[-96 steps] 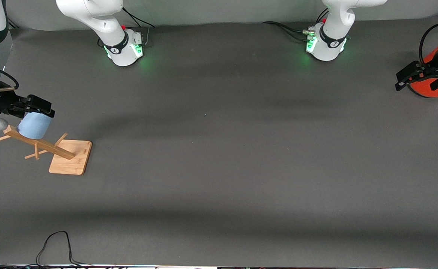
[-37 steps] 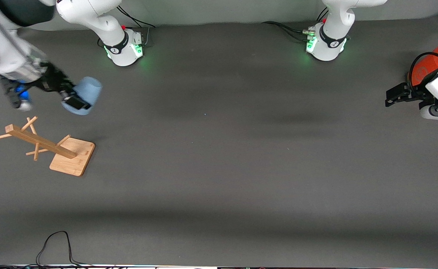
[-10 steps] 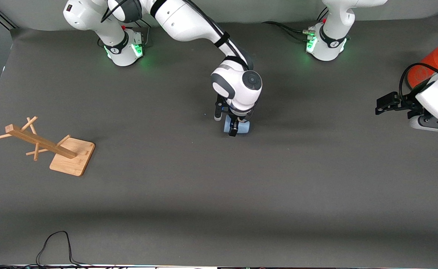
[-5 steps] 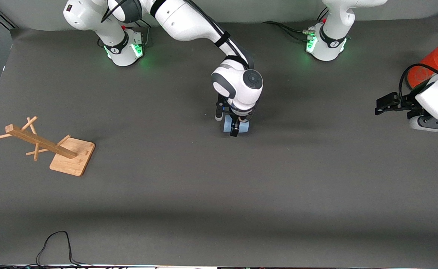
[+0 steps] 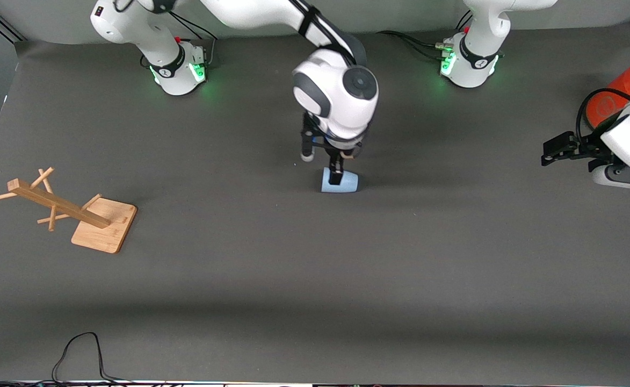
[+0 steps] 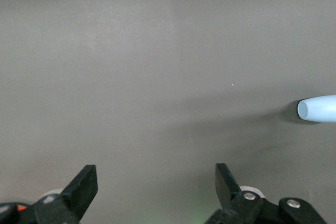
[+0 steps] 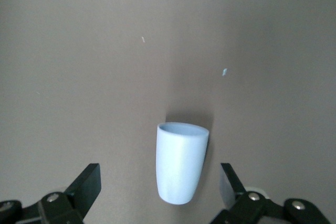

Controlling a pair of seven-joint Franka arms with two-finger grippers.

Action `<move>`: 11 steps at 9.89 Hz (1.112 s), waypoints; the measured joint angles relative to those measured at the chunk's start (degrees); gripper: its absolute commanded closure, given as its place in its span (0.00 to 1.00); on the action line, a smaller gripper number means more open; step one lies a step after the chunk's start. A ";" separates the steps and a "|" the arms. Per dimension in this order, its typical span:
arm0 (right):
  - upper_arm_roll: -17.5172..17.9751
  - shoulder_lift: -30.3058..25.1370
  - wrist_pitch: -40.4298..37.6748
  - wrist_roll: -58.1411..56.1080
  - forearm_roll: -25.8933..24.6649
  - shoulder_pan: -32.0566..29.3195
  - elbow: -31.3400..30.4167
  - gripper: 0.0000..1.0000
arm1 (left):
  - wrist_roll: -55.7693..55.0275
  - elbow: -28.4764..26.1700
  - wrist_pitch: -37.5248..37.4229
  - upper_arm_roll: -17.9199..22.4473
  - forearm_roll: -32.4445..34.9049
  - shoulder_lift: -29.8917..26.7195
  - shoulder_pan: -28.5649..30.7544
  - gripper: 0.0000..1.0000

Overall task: Rotate and upright cup with both arms
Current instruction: 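Open the right gripper and withdraw while the left gripper reaches the cup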

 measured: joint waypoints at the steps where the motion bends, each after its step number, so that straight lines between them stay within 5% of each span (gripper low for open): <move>1: -0.17 -3.86 -5.81 -8.59 0.01 -2.65 0.03 0.00 | -0.91 0.32 -0.22 0.04 0.68 0.17 -0.01 0.00; 5: -1.01 -16.77 -25.15 -49.86 -0.16 -15.77 -0.23 0.00 | -11.04 1.01 -1.32 -1.02 7.50 7.09 -0.41 0.00; 8: -9.37 -23.25 -27.37 -78.16 -0.23 -18.47 -3.11 0.00 | -11.37 3.43 -5.23 -2.40 5.96 4.56 -1.10 0.00; 11: -16.71 -28.70 -26.45 -102.25 -0.55 -18.44 -7.99 0.00 | -24.65 3.55 -7.93 -9.57 5.79 3.29 -3.67 0.00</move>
